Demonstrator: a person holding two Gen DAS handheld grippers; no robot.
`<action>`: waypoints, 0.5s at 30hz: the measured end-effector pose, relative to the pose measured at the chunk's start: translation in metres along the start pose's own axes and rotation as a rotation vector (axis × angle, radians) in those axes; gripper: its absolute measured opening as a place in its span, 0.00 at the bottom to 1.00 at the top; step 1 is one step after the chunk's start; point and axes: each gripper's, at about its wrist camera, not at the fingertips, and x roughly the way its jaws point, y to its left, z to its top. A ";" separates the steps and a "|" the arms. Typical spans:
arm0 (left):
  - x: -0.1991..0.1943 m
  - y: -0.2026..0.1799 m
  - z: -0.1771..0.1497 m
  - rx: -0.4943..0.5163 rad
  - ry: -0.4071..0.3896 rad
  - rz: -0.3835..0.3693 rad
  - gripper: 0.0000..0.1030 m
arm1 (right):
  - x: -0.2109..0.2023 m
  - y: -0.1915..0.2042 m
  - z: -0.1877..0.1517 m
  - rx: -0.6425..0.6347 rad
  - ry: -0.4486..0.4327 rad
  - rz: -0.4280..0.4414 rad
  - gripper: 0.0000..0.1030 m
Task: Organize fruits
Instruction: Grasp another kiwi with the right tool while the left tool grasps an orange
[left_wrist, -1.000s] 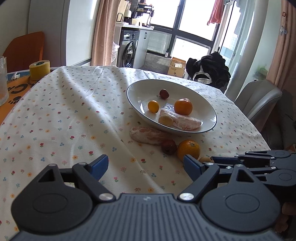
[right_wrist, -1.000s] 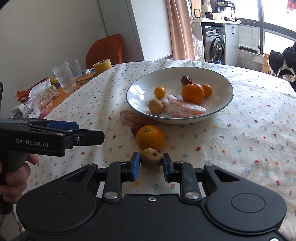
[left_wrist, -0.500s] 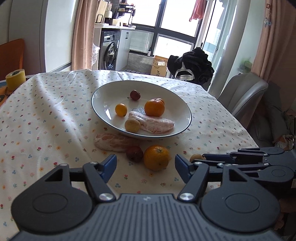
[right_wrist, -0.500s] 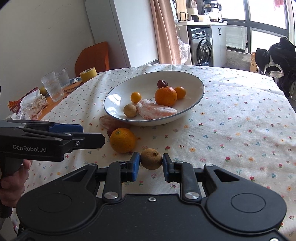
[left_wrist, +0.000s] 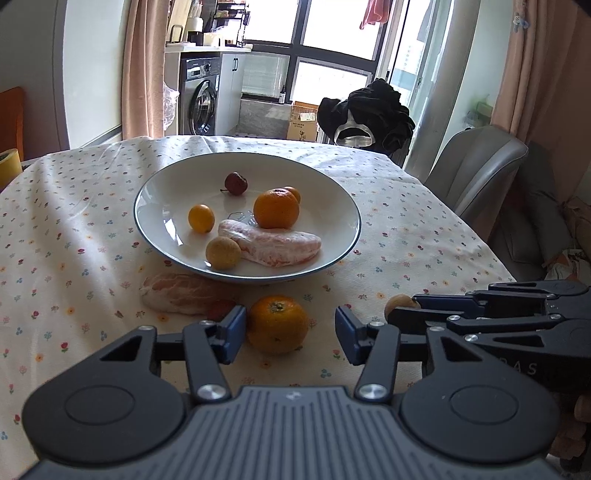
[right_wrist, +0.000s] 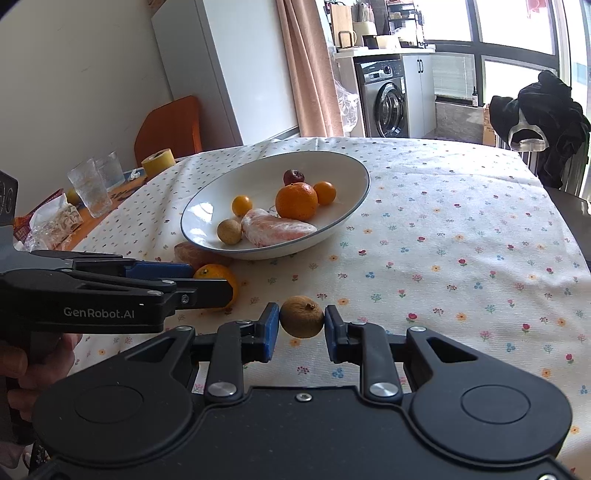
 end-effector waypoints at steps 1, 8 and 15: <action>0.002 0.000 0.000 0.006 0.001 -0.006 0.48 | 0.000 -0.001 0.000 0.001 -0.001 -0.001 0.24; 0.002 0.003 0.005 -0.001 0.017 0.015 0.33 | 0.002 0.000 0.003 0.001 -0.011 0.008 0.24; -0.019 0.004 0.009 0.002 -0.014 0.000 0.33 | 0.001 0.003 0.010 -0.007 -0.032 0.015 0.24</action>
